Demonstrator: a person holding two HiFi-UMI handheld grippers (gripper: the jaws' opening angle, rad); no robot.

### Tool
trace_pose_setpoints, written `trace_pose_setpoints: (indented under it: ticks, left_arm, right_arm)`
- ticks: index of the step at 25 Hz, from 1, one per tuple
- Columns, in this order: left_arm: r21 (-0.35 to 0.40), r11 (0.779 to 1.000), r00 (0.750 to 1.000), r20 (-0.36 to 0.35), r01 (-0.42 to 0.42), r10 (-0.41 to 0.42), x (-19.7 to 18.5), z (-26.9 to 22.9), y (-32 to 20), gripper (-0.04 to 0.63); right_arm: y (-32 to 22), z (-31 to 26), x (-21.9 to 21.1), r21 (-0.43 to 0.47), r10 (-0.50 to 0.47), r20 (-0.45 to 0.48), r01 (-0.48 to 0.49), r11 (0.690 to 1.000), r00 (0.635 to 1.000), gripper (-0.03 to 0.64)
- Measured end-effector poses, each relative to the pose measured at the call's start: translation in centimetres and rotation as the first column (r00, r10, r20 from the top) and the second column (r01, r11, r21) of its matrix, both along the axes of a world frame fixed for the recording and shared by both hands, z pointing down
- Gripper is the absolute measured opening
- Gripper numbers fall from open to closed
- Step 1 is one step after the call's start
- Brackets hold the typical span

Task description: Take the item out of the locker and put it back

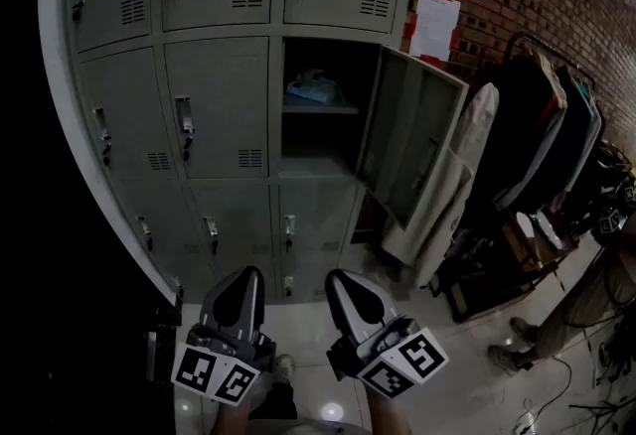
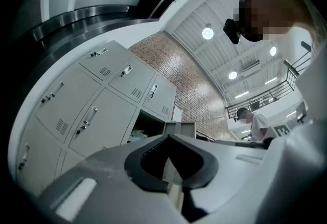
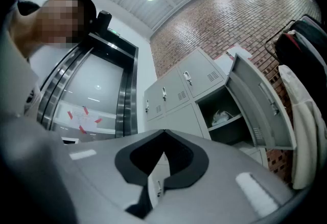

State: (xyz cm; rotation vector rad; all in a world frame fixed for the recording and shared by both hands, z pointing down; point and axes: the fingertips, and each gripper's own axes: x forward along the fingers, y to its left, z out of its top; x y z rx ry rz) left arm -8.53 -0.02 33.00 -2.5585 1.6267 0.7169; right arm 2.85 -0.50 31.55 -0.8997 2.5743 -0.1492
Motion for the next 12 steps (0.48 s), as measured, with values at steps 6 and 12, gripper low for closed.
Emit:
trace_pose_setpoints:
  ticks: [6,12]
  left_arm:
    - [0.017,1.000,1.000,0.028,-0.012,0.012,-4.0,-2.0,-11.8,0.003]
    - [0.004,1.000,1.000,0.006,-0.024,0.024,-6.7,-2.9,-22.1,0.003]
  right_arm:
    - [-11.5,-1.7,-4.1,0.013,0.003,0.024,-0.003,1.000,1.000,0.002]
    - [-21.0,-2.2,-7.2,-0.015,-0.010,0.023,0.011,1.000,1.000,0.002]
